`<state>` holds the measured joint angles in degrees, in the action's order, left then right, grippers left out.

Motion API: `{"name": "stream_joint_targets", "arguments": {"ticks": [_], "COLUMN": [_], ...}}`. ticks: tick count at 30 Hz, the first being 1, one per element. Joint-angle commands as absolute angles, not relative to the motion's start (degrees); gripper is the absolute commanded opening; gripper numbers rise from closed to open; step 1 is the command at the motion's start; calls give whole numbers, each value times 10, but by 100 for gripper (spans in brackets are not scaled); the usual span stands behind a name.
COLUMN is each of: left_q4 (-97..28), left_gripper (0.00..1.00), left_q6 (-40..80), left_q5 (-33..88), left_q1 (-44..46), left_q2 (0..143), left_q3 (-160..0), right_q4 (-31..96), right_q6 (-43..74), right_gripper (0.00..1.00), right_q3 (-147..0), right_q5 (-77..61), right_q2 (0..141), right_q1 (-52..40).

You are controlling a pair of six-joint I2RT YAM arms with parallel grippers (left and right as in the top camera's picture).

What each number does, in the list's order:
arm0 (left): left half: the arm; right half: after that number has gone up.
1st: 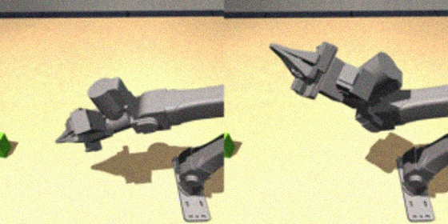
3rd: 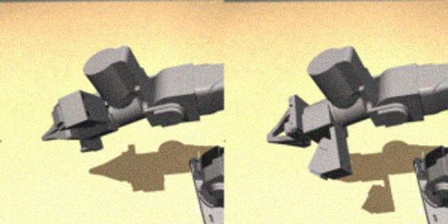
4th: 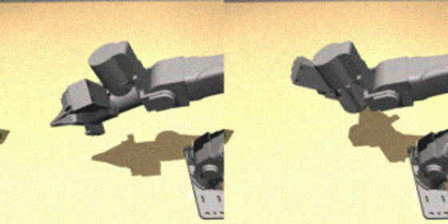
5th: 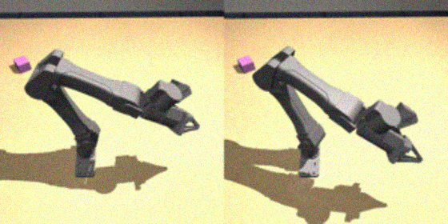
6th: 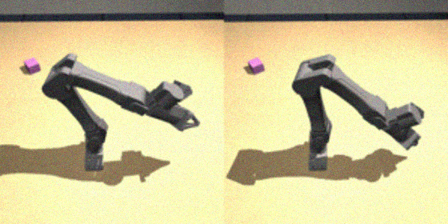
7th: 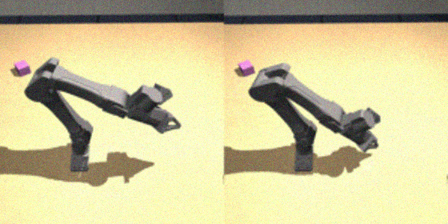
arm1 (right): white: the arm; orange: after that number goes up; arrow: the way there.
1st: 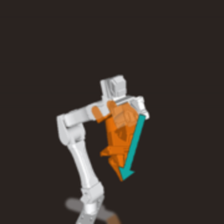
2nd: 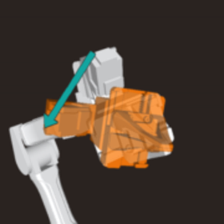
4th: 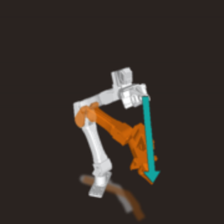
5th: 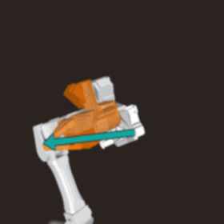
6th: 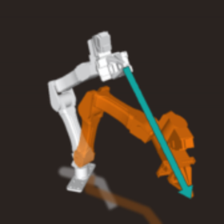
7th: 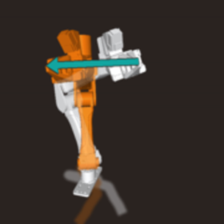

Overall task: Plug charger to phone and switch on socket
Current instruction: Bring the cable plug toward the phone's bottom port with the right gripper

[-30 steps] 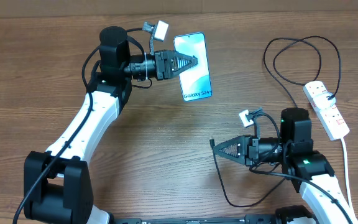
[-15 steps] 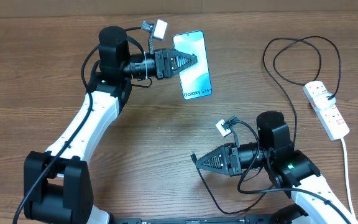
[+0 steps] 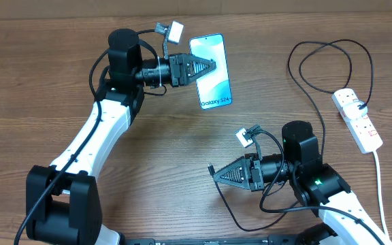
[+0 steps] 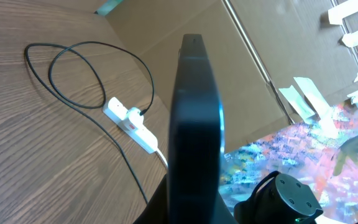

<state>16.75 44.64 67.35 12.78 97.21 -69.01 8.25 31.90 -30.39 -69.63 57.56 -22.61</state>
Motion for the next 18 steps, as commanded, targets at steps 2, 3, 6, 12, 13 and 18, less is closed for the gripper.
{"name": "stream_joint_targets", "arguments": {"ticks": [2, 3, 6, 12, 13, 18], "left_q4": [174, 174, 174, 174, 174, 174], "left_gripper": [4, 4, 4, 4, 4, 4], "left_q6": [437, 437, 437, 437, 437, 432], "left_q5": [686, 687, 687, 684, 684, 684], "left_q1": [131, 131, 131, 131, 131, 131], "left_q2": [971, 971, 971, 971, 971, 971], "left_q3": [-695, -695, -695, -695, -695, -695], "right_q4": [64, 62, 63, 63, 63, 62], "right_q6": [345, 346, 346, 345, 345, 343], "right_gripper": [4, 4, 4, 4, 4, 4], "right_q3": [-303, -303, -303, -303, -303, -303], "right_q5": [-695, -695, -696, -713, -713, -712], "right_q2": [576, 576, 576, 576, 576, 576], "right_q1": [-229, -229, -229, -229, -229, -229]}}
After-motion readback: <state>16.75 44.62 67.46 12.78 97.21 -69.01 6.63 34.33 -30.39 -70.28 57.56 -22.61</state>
